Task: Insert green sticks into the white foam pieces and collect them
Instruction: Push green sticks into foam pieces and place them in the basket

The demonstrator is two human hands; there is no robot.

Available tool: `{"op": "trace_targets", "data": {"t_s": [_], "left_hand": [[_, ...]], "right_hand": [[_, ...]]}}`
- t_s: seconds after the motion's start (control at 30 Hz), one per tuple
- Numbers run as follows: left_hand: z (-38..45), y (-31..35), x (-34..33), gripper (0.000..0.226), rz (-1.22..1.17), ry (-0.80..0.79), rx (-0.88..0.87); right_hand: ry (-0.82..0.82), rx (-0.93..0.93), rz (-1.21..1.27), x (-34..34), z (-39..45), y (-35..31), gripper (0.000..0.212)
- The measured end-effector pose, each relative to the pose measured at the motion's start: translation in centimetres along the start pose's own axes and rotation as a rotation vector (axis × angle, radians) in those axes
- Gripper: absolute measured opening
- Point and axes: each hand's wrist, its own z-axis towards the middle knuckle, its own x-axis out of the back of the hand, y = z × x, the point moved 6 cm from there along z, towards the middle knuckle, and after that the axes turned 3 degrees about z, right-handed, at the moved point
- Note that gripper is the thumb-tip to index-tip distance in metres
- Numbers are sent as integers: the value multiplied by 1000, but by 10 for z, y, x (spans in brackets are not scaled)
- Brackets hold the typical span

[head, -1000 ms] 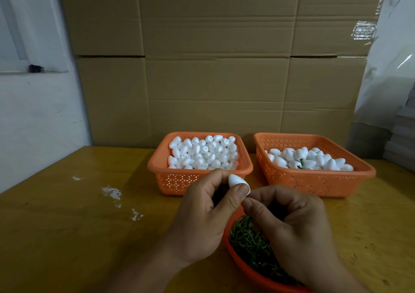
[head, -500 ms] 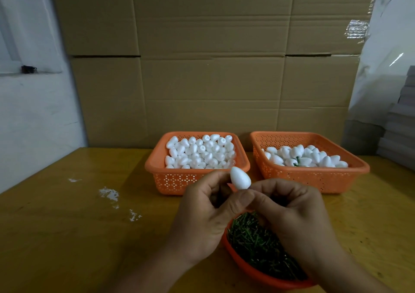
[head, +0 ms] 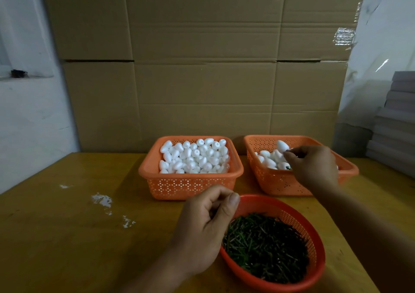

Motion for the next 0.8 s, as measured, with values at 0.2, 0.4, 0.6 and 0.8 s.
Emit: {"op": "trace_targets", "data": {"t_s": [0.2,0.4,0.6,0.8], "left_hand": [[-1,1,0,36,18,-2,-7],[-1,0,-2,33,39,-24,-9],[-1,0,-3,27,71,-26,-37],[-1,-2,-2,29,89,-12,-35]], "right_hand": [[-55,-85,-307,-12,24,20,32],[-120,-127,-414,-18,30,17,27],[-128,-135,-432,-18,34,17,30],[-123,-108,-398,-11,30,17,26]]}}
